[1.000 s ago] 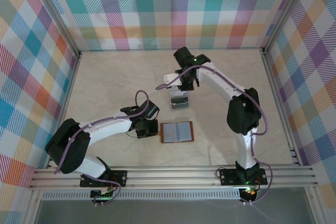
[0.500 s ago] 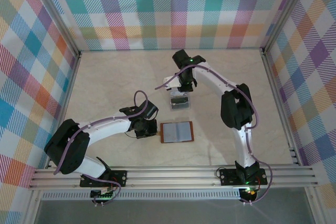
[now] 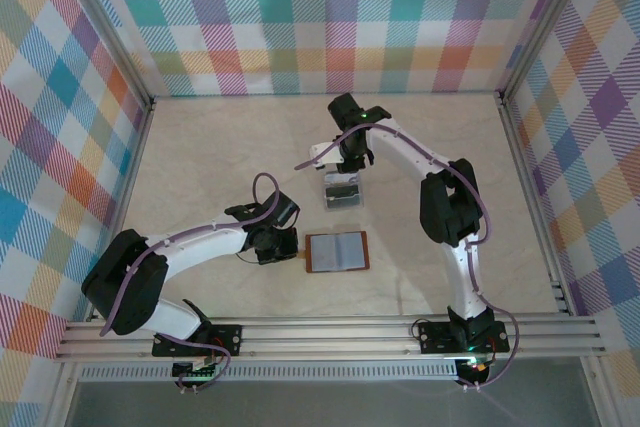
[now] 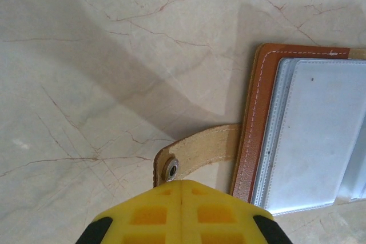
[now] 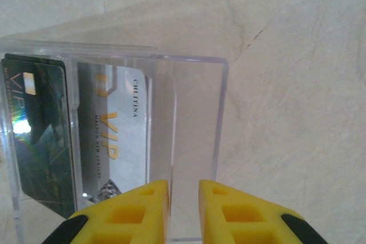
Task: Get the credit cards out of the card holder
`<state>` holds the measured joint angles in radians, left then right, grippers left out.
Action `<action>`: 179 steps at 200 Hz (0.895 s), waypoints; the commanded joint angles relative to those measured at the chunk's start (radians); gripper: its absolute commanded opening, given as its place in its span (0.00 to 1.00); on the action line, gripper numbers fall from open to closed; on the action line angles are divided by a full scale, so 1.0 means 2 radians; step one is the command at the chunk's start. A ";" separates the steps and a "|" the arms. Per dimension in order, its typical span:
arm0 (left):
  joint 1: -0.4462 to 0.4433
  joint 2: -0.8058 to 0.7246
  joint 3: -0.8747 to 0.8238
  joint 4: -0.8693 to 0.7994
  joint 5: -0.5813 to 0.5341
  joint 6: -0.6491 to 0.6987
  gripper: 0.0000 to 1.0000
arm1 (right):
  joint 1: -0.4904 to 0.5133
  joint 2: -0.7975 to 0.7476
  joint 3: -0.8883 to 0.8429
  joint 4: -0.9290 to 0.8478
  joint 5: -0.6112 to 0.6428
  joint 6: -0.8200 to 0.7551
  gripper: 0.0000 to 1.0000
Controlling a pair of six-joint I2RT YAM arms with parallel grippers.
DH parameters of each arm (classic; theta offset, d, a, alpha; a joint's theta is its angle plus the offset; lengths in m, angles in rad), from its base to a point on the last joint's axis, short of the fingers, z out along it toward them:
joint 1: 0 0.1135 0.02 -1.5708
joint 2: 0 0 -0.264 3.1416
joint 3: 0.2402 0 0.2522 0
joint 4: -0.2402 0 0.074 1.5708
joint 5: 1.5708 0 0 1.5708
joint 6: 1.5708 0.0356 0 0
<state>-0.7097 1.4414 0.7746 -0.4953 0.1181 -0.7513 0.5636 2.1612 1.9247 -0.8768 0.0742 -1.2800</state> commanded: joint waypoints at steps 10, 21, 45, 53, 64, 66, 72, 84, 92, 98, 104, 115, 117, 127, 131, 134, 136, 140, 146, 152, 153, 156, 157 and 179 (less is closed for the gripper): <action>0.004 -0.008 -0.008 -0.006 -0.002 -0.005 0.06 | -0.003 -0.002 0.014 0.027 0.002 0.000 0.24; 0.004 -0.009 -0.009 -0.007 -0.002 -0.005 0.06 | -0.003 -0.001 0.014 0.036 0.002 0.001 0.25; 0.005 -0.011 -0.009 -0.008 -0.002 -0.005 0.06 | -0.004 -0.002 0.016 0.051 0.003 0.006 0.26; 0.005 -0.011 -0.009 -0.008 -0.003 -0.005 0.06 | -0.005 -0.003 0.016 0.056 0.001 0.009 0.26; 0.006 -0.011 -0.009 -0.008 -0.002 -0.005 0.06 | -0.005 -0.005 0.016 0.064 0.000 0.013 0.27; 0.005 -0.011 -0.009 -0.008 -0.002 -0.005 0.06 | -0.005 -0.005 0.015 0.065 0.000 0.014 0.27; 0.006 -0.010 -0.009 -0.007 -0.002 -0.005 0.06 | -0.006 -0.006 0.015 0.069 0.001 0.015 0.27; 0.005 -0.010 -0.009 -0.006 -0.001 -0.005 0.06 | -0.006 -0.006 0.013 0.075 0.001 0.018 0.28; 0.005 -0.008 -0.009 -0.005 0.000 -0.005 0.06 | -0.006 -0.006 0.011 0.080 0.002 0.018 0.28; 0.005 -0.009 -0.009 -0.005 0.000 -0.005 0.06 | -0.006 -0.005 0.009 0.085 0.003 0.018 0.29; 0.005 -0.009 -0.009 -0.005 0.000 -0.005 0.06 | -0.006 -0.005 0.006 0.090 0.005 0.018 0.29; 0.005 -0.009 -0.009 -0.005 0.000 -0.005 0.06 | -0.007 -0.005 0.001 0.099 0.006 0.018 0.30; 0.005 -0.009 -0.008 -0.005 0.000 -0.005 0.06 | -0.007 -0.005 0.001 0.100 0.006 0.019 0.30; 0.006 -0.010 -0.008 -0.005 0.001 -0.005 0.06 | -0.007 -0.002 -0.001 0.104 0.005 0.020 0.31; 0.005 -0.009 -0.008 -0.005 0.001 -0.005 0.06 | -0.007 0.000 -0.001 0.105 0.005 0.020 0.31; 0.005 -0.009 -0.008 -0.005 0.001 -0.005 0.06 | -0.007 0.000 -0.001 0.105 0.004 0.020 0.31; 0.005 -0.009 -0.008 -0.005 0.001 -0.005 0.06 | -0.007 0.001 -0.001 0.105 0.004 0.020 0.31; 0.005 -0.009 -0.008 -0.005 0.002 -0.005 0.06 | -0.007 0.002 -0.002 0.106 0.003 0.020 0.32; 0.006 -0.008 -0.008 -0.005 0.001 -0.004 0.06 | -0.007 0.004 -0.004 0.108 0.003 0.021 0.32; 0.005 -0.008 -0.008 -0.005 0.001 -0.004 0.06 | -0.007 0.006 -0.006 0.108 0.002 0.021 0.32; 0.006 -0.008 -0.008 -0.005 0.001 -0.004 0.06 | -0.007 0.006 -0.006 0.107 0.002 0.021 0.32; 0.005 -0.008 -0.007 -0.005 0.002 -0.004 0.06 | -0.007 0.007 -0.006 0.108 0.002 0.022 0.32; 0.006 -0.008 -0.008 -0.005 0.002 -0.004 0.06 | -0.007 0.008 -0.007 0.108 0.002 0.022 0.32; 0.005 -0.008 -0.008 -0.005 0.002 -0.004 0.06 | -0.007 0.010 -0.014 0.109 -0.002 0.023 0.32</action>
<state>-0.7086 1.4403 0.7742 -0.4953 0.1184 -0.7513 0.5556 2.1632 1.9236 -0.6720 0.0940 -1.2469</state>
